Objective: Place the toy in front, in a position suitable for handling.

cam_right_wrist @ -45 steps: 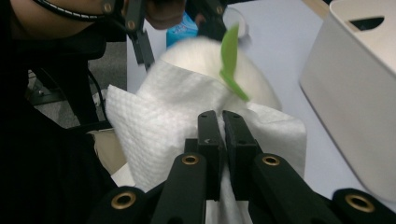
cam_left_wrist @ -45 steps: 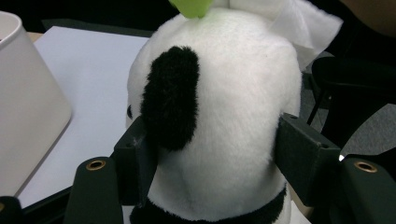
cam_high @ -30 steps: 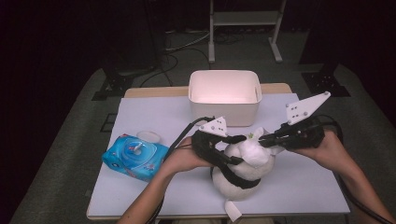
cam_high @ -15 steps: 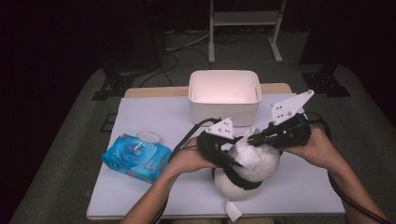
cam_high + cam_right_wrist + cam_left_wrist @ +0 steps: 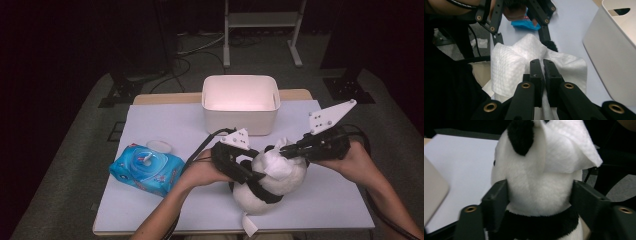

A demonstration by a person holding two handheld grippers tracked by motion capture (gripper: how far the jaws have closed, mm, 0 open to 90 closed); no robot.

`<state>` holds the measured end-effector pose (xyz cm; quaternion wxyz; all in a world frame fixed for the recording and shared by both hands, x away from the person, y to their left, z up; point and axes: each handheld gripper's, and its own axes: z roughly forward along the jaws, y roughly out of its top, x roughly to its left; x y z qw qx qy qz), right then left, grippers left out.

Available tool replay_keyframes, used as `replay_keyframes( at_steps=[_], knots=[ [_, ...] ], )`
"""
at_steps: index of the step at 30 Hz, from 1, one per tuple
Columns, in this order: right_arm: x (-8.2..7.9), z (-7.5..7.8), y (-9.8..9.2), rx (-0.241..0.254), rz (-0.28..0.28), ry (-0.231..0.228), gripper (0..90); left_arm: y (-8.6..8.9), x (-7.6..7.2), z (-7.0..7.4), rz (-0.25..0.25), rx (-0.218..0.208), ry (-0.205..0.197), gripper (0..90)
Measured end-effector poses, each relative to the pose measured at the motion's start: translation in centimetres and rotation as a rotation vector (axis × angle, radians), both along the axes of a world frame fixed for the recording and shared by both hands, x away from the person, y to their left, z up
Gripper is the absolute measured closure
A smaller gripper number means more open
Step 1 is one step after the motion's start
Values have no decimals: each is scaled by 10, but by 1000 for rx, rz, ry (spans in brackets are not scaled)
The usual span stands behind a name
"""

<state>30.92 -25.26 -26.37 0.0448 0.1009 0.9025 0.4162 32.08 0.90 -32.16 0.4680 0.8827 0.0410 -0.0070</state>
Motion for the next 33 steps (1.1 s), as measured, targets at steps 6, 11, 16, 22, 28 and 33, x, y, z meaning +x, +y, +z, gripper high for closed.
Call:
replay_keyframes(
  at_steps=[6, 11, 16, 22, 28, 33],
  knots=[
    [-1, -1, 4, -16, 9, 1, 859, -6, 0, -6, -5, -9, 6, 240],
    [-2, -1, 1, -28, -10, -9, 859, -6, 1, -12, -1, -64, 13, 445],
    [-5, 0, -12, -15, -23, 1, 859, -13, -3, -9, -9, -48, -21, 437],
    [-8, -7, -33, -26, -65, 11, 859, -14, -2, -9, -22, -51, -10, 369],
    [-6, -14, -31, -35, -68, 33, 859, -13, -2, -18, -2, -63, 29, 251],
    [-6, -20, -31, -14, -66, 46, 859, -12, -2, -30, 7, -57, 48, 267]
  ],
)
